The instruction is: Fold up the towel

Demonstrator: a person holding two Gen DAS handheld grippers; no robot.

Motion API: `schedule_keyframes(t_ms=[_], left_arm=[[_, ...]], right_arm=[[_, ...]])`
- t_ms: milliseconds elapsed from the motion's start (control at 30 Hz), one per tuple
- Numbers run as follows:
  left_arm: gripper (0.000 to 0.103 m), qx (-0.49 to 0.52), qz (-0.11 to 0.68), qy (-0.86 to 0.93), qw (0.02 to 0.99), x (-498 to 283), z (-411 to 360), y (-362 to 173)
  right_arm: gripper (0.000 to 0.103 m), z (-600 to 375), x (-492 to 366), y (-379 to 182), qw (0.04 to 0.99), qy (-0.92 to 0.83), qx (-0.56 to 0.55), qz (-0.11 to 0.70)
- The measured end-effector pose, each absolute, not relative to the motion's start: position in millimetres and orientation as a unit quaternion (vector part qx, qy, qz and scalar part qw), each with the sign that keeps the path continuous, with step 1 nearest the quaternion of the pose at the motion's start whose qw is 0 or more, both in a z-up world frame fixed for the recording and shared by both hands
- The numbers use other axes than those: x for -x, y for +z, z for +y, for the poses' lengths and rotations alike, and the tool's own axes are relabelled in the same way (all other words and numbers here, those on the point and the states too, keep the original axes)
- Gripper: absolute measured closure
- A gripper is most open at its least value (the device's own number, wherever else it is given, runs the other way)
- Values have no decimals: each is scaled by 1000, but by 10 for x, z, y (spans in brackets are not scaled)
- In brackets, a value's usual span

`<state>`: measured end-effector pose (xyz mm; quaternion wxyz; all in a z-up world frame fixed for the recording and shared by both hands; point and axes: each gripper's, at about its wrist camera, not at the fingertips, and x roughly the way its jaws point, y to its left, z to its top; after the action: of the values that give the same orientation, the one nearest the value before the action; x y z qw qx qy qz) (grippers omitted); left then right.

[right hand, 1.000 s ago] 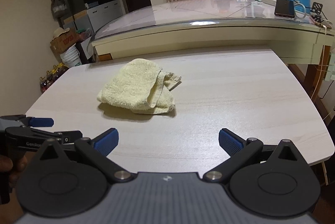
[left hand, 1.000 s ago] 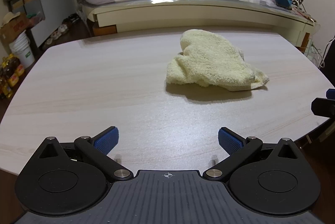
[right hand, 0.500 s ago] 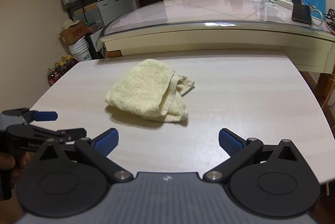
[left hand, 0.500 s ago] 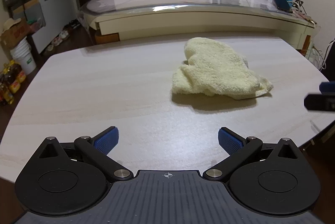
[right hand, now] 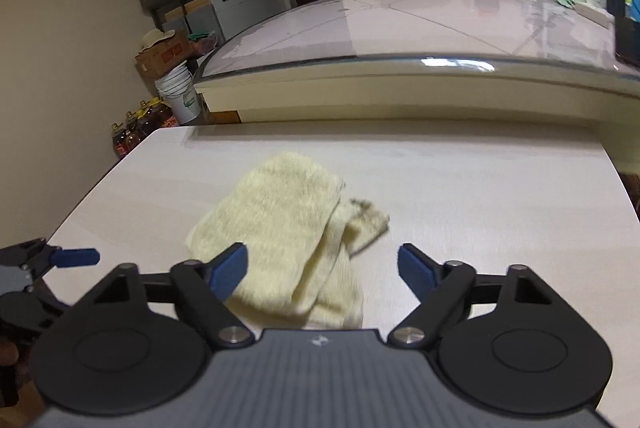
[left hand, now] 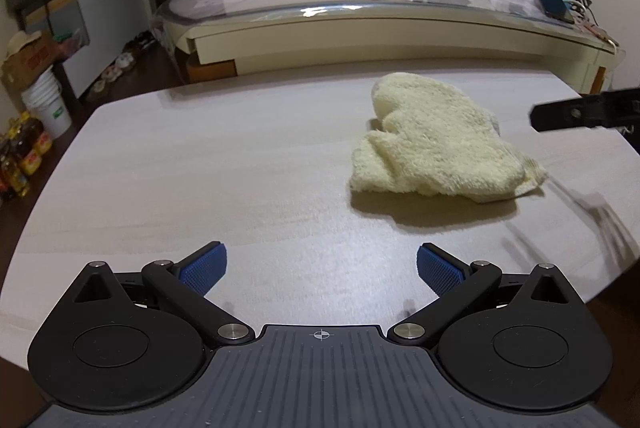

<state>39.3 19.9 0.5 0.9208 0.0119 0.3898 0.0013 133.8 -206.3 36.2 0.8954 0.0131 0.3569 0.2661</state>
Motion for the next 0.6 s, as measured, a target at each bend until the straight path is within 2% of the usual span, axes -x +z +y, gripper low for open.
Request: schedule_keyframes(t_ms=[67, 267, 467, 533, 600], left_arm=[[0, -13, 389, 0, 921, -429, 190, 18], [0, -15, 391, -4, 920, -549, 182, 52], [0, -14, 400, 3, 916, -668, 219, 28], [0, -13, 403, 4, 915, -701, 229, 12], [0, -13, 406, 5, 914, -729, 240, -8]], right_arm=[[45, -2026, -1489, 347, 889, 276, -14, 365], [53, -1949, -1839, 247, 874, 296, -27, 385], [66, -1912, -2096, 132, 861, 309, -47, 401], [72, -1887, -2083, 129, 860, 317, -41, 399], [86, -1841, -1973, 172, 863, 328, -19, 385]])
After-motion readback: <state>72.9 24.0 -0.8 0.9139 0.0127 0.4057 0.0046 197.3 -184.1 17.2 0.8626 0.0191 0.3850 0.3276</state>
